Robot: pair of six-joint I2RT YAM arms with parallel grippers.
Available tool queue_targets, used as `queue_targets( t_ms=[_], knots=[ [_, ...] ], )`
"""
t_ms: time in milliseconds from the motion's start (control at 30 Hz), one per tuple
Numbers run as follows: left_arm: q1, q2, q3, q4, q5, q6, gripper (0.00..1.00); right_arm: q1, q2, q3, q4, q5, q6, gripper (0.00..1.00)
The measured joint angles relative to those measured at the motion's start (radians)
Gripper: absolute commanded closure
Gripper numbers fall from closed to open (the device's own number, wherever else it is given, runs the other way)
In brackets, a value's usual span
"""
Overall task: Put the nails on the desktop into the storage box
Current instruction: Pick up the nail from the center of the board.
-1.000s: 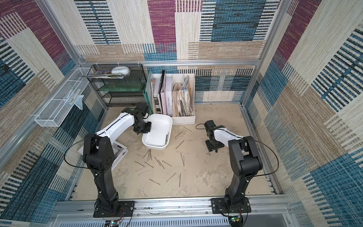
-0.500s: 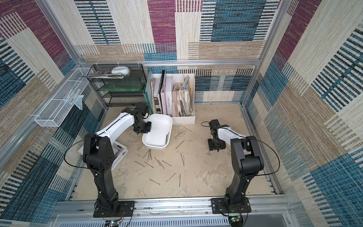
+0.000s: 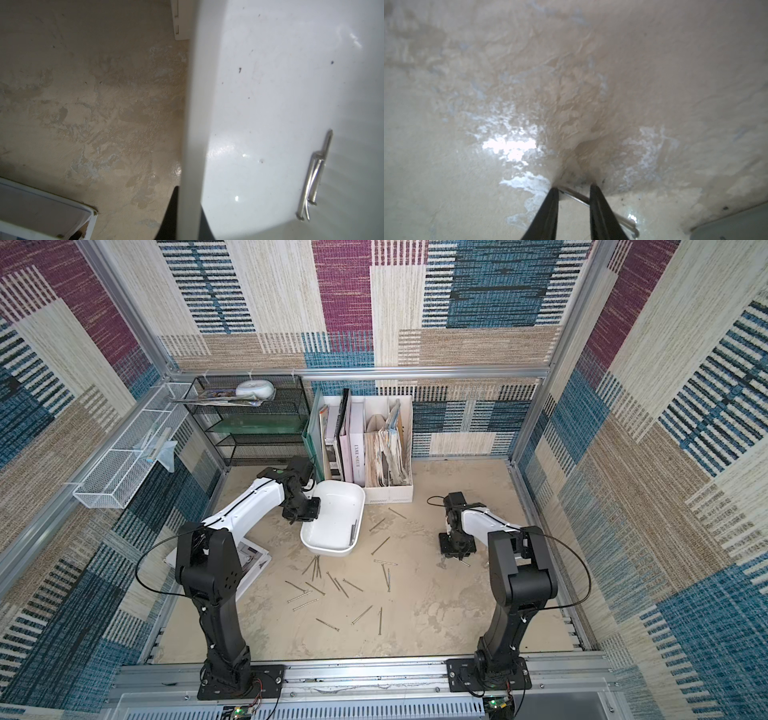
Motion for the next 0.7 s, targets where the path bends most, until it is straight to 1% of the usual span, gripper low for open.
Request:
queue_targets(
  t_ms=[400, 633, 700],
  knots=[
    [0.0, 0.0, 0.0, 0.0, 0.0, 0.0, 1.0, 0.001, 0.0, -0.004, 0.014, -0.021, 0.077, 1.0],
    [0.0, 0.0, 0.0, 0.0, 0.0, 0.0, 1.0, 0.009, 0.0, -0.006, 0.019, -0.015, 0.12, 1.0],
    [0.0, -0.001, 0.0, 0.0, 0.0, 0.0, 1.0, 0.025, 0.0, -0.001, 0.016, 0.006, 0.134, 1.0]
  ],
)
